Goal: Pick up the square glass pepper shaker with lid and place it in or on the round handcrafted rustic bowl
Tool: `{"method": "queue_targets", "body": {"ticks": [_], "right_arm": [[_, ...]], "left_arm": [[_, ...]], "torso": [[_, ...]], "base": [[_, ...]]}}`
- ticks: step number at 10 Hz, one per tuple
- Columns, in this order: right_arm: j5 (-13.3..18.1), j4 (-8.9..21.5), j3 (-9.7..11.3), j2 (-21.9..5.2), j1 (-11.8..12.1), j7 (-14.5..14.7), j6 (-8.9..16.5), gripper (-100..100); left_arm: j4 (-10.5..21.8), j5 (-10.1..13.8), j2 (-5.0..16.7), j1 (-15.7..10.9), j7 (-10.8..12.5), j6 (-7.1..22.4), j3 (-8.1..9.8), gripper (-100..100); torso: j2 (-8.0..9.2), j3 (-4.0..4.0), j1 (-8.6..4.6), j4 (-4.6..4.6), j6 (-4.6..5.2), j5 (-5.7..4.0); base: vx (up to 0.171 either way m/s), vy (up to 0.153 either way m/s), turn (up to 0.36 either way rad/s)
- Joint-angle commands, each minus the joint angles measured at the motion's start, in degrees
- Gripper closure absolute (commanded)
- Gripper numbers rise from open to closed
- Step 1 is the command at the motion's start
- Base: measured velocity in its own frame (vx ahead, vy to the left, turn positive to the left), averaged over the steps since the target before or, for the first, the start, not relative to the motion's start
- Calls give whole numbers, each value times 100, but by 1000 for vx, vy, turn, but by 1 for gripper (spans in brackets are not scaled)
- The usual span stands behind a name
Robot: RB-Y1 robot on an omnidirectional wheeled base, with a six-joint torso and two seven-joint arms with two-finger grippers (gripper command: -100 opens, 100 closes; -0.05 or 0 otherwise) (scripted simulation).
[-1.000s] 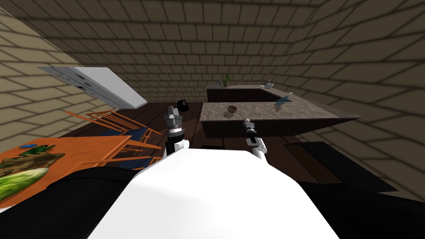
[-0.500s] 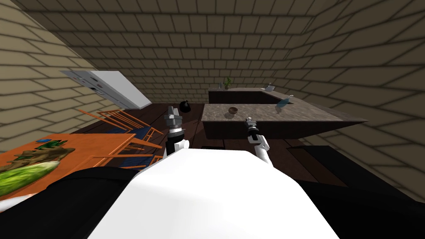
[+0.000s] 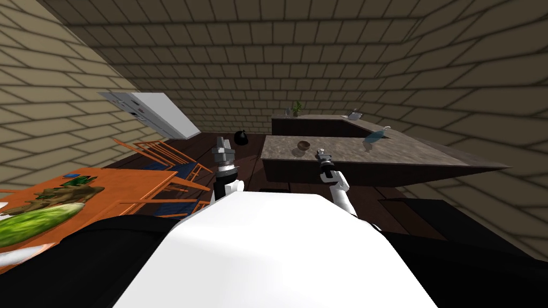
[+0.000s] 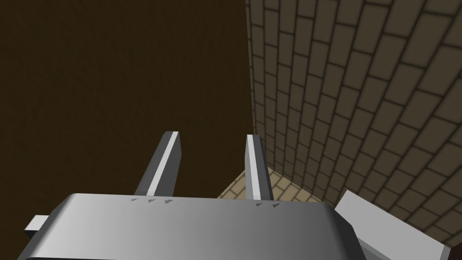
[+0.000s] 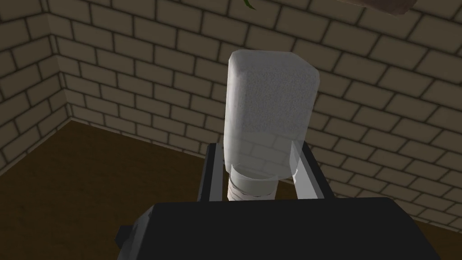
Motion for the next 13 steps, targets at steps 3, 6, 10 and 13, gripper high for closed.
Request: {"method": "queue_targets", "body": {"ticks": [3, 6, 10, 13], "right_arm": [[129, -263, 310, -281, -23, -329, 439, 100], [229, -466, 545, -475, -30, -562, 743, 100], [305, -580, 705, -601, -56, -719, 921, -100], [304, -579, 704, -601, -58, -717, 919, -100]], "left_arm": [[0, 0, 0, 0, 0, 0, 0, 0], [0, 0, 0, 0, 0, 0, 0, 0], [0, 0, 0, 0, 0, 0, 0, 0], [0, 0, -1, -1, 0, 0, 0, 0]], "torso": [[-12, -8, 3, -4, -5, 1], [-17, -12, 1, -7, -8, -1], [1, -5, -7, -9, 2, -5], [44, 21, 7, 2, 4, -2]], "base": [[143, -14, 109], [141, -29, 108], [111, -42, 76], [3, -1, 0]]}}
